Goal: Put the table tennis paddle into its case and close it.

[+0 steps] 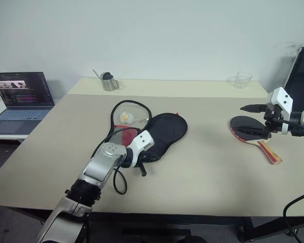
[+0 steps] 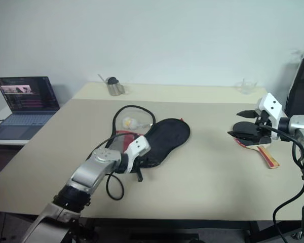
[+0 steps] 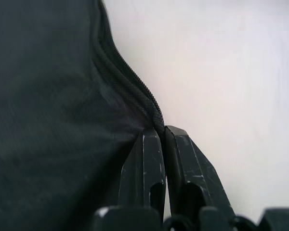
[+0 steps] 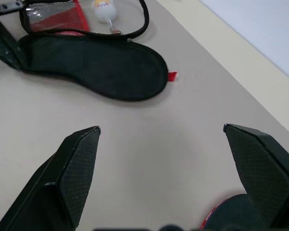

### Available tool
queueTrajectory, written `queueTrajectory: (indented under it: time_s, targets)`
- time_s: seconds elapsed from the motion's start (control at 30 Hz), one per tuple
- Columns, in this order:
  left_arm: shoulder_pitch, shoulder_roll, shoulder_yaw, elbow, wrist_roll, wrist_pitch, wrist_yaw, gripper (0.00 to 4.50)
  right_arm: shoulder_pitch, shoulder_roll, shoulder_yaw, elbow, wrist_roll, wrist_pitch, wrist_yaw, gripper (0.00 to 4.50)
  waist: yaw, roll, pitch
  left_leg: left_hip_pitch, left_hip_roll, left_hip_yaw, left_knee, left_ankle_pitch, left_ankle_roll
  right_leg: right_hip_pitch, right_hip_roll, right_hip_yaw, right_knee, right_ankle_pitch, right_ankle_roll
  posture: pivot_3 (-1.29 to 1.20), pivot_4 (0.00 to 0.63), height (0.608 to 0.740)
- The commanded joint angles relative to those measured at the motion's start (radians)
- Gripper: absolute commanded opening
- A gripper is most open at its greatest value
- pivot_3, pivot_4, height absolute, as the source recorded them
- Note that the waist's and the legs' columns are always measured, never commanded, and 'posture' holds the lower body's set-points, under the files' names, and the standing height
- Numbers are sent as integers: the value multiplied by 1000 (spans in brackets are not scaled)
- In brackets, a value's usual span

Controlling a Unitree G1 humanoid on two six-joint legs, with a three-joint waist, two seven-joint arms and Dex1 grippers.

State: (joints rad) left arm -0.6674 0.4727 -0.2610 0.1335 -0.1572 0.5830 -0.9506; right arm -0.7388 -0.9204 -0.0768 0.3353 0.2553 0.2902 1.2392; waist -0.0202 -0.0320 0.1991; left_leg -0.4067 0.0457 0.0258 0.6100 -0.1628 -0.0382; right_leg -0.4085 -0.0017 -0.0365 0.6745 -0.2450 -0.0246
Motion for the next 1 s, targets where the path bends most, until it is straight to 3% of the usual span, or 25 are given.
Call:
queueTrajectory:
  time_s: [0.03,0.47,1.0]
  targets:
    - [-70,-57,31,3,-28,2,20,82,-20,-8,-19,-24,13,-11,-3,4500,2,0,0,-2,0,0,0,0,0,-2,0,0,0,0,0,0,150,740]
    - [-190,-296,-49,149,30,53,140,82,3,-8,-24,-56,17,0,-11,4500,4,0,0,-9,-1,0,1,-2,2,-7,4,0,-2,0,1,0,150,740]
    - [-444,-512,19,574,79,-77,323,82,10,24,-17,-95,21,28,-31,4500,4,-2,1,-12,-1,1,1,-2,2,-10,5,0,-2,0,2,0,150,740]
